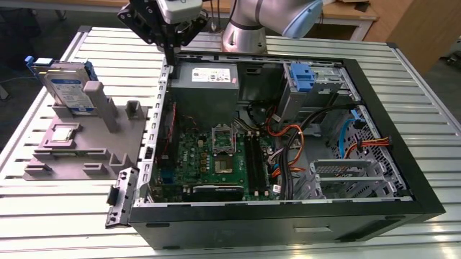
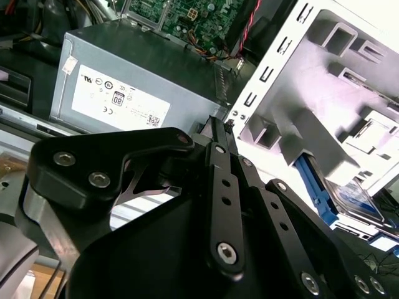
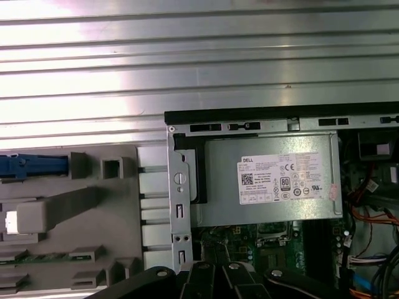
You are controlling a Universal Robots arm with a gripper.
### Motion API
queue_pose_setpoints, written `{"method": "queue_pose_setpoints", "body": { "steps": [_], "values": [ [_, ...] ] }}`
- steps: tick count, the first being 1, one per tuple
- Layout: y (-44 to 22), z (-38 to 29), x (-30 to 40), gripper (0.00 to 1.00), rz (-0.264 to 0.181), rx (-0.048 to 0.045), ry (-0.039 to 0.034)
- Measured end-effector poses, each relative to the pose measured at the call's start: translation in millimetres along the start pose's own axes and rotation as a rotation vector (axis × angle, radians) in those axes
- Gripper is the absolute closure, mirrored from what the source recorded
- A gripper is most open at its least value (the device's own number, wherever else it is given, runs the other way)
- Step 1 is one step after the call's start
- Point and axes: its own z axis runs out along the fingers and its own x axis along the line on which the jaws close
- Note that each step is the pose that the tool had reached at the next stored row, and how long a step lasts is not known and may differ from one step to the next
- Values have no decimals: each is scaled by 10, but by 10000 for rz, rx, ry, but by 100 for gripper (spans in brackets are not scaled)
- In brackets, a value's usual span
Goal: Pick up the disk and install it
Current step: 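Reach for the disk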
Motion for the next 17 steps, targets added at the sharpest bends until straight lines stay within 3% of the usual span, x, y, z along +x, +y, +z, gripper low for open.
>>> {"method": "queue_pose_setpoints", "body": {
  "steps": [17],
  "values": [
    [23, 0, 153, 90, 0, 1, 1]
  ]
}}
